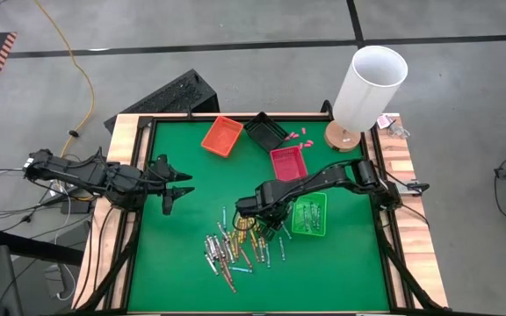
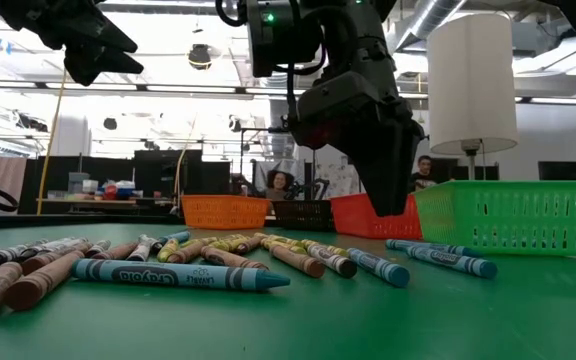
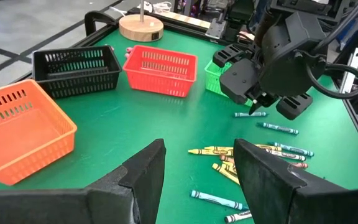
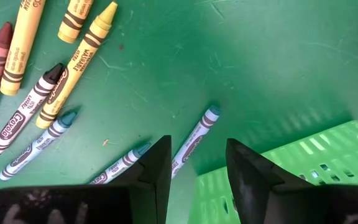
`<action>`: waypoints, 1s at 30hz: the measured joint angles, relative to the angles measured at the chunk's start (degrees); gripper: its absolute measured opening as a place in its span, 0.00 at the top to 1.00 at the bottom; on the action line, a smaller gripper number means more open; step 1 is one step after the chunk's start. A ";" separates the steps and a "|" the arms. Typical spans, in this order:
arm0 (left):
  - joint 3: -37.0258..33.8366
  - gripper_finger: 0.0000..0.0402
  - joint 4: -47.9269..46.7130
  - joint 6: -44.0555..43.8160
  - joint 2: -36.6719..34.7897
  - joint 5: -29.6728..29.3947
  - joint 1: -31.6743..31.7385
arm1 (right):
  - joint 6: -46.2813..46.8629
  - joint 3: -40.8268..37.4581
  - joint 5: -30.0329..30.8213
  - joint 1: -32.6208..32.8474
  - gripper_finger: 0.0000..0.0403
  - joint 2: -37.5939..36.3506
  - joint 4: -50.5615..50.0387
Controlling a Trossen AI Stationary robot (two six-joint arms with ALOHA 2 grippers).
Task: Sort crayons
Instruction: Put the light blue crayon into the green bin
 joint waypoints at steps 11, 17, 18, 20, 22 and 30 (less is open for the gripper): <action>0.00 0.55 0.02 -0.07 0.00 0.00 0.00 | 0.62 -1.53 0.47 0.00 0.63 -0.11 1.14; 0.00 0.55 0.02 -0.20 -0.02 0.00 0.01 | 2.25 -4.64 -0.07 -0.09 0.63 -0.09 1.31; 0.00 0.55 0.02 -0.20 -0.02 0.00 0.00 | 2.74 -4.85 -0.09 -0.19 0.63 -0.07 1.21; 0.00 0.55 0.02 -0.20 0.00 0.00 0.00 | 3.05 -4.98 -0.11 -0.31 0.64 -0.04 1.33; 0.00 0.55 0.02 -0.20 -0.02 0.00 0.00 | 3.08 -4.96 -0.14 -0.33 0.65 -0.05 2.00; 0.00 0.55 0.02 -0.20 0.00 0.00 0.00 | 3.19 -4.96 -0.25 -0.26 0.66 -0.04 4.90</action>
